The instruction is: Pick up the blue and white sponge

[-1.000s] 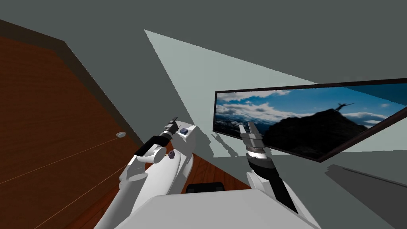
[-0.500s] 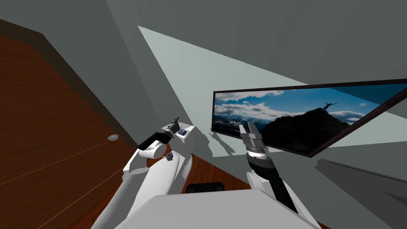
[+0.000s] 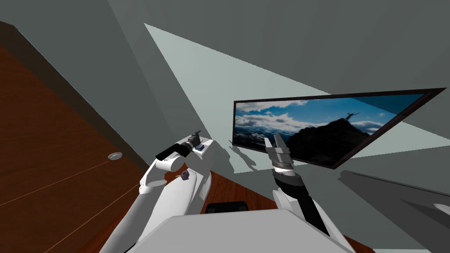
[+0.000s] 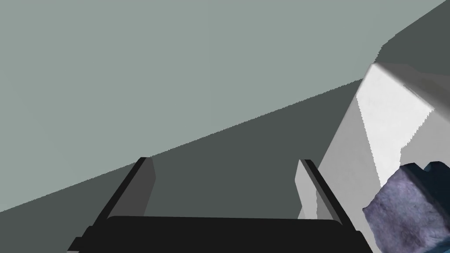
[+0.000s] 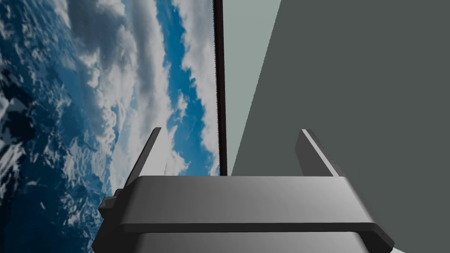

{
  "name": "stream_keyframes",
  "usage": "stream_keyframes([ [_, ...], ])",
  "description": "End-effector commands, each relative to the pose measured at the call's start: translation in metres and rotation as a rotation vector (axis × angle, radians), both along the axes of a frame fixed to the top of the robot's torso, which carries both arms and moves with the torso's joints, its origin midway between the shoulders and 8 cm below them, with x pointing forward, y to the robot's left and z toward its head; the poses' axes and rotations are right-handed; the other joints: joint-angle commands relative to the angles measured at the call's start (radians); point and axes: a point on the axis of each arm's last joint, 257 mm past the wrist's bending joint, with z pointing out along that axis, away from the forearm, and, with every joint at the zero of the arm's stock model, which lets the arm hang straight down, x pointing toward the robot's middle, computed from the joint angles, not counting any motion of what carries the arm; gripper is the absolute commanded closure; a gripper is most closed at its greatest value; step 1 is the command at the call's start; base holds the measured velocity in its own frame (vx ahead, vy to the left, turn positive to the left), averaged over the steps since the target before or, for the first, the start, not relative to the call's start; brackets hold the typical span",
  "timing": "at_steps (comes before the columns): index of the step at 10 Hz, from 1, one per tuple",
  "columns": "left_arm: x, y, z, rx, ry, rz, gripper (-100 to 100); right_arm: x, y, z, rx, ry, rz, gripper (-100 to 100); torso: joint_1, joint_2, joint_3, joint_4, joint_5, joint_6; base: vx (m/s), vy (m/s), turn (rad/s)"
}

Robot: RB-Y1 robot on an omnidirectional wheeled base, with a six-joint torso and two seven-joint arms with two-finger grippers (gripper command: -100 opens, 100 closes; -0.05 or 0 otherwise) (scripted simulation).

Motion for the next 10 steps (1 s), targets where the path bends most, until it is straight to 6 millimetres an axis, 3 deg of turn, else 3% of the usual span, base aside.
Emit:
stream_keyframes([
  [1, 0.005, -0.007, -0.002, -0.009, 0.040, -0.031, -100, 0.000, 0.000, 0.000, 0.000, 0.000, 0.000, 0, 0.000, 0.000, 0.000, 0.000, 0.000, 0.000, 0.011, 0.008, -0.158],
  [10, 0.012, -0.027, -0.031, -0.010, 0.248, -0.116, -100, 0.000, 0.000, 0.000, 0.000, 0.000, 0.000, 0, 0.000, 0.000, 0.000, 0.000, 0.000, 0.000, 0.009, 0.011, -0.075],
])
